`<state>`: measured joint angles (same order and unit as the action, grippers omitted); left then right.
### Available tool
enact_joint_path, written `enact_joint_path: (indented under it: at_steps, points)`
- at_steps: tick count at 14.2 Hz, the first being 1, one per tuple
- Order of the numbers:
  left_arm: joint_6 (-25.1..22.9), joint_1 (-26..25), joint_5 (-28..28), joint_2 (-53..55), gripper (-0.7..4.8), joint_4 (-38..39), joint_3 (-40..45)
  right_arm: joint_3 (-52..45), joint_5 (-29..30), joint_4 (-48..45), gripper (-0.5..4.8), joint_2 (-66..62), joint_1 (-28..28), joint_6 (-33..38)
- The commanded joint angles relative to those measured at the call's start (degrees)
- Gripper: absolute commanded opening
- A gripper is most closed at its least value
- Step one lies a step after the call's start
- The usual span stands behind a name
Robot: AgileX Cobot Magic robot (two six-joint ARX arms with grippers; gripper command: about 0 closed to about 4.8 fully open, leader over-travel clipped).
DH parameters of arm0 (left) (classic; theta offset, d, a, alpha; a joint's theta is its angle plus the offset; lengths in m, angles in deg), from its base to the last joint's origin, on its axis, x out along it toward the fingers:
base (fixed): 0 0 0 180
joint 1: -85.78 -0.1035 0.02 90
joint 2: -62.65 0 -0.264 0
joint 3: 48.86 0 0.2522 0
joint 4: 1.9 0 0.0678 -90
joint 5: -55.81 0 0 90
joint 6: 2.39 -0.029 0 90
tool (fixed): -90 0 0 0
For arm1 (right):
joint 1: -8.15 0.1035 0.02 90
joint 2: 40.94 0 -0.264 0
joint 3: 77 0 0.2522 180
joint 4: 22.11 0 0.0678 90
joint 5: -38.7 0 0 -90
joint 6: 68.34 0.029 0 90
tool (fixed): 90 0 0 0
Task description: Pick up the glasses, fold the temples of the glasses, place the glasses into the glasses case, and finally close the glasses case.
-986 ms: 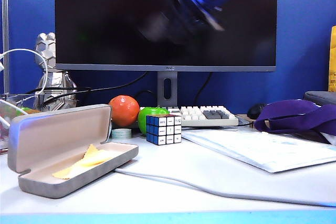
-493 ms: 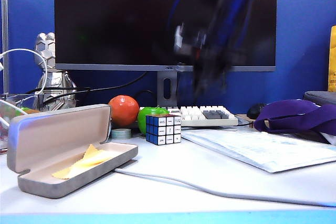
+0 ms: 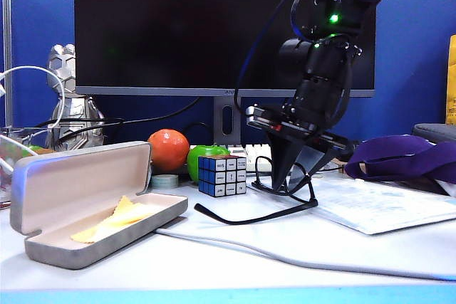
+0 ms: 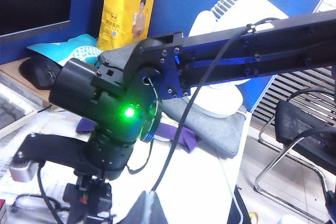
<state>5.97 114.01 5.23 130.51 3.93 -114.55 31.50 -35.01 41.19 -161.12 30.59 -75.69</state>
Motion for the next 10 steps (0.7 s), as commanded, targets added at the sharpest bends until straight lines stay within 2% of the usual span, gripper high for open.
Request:
enact_joint_path:
  at_steps: [1, 2, 3, 4, 5, 9, 10]
  points:
    - [-0.46, 0.04, 0.24, -0.13, -0.05, -0.68, -0.15, 0.28, 0.39, -1.92, 1.56, 0.48, 0.02, -0.13]
    - [-0.90, 0.04, 0.22, -0.11, -0.05, 0.17, -0.15, 0.28, -1.38, -5.01, 2.14, 0.46, 0.02, -0.20]
    - [-0.87, 0.04, 0.22, -0.11, -0.05, 0.17, -0.15, 0.28, -1.36, -5.73, 1.39, 0.11, 0.02, -0.20]
    - [-0.90, 0.04, 0.22, -0.11, -0.05, 0.17, -0.15, 0.31, -1.11, -6.40, 0.38, 0.15, 0.02, -0.20]
    - [-0.90, 0.04, 0.24, -0.11, -0.05, 0.76, -0.15, 0.66, 1.46, -5.46, -0.01, 3.06, -0.37, 0.55]
    - [-0.90, 0.04, 0.24, -0.11, -0.05, 0.76, -0.15, 0.66, 3.98, -5.62, -0.01, 12.31, -1.22, 1.55]
    - [-0.92, 0.04, 0.22, -0.11, -0.05, 0.76, -0.15, 0.66, 3.02, -6.75, -0.01, 15.06, -2.01, 1.53]
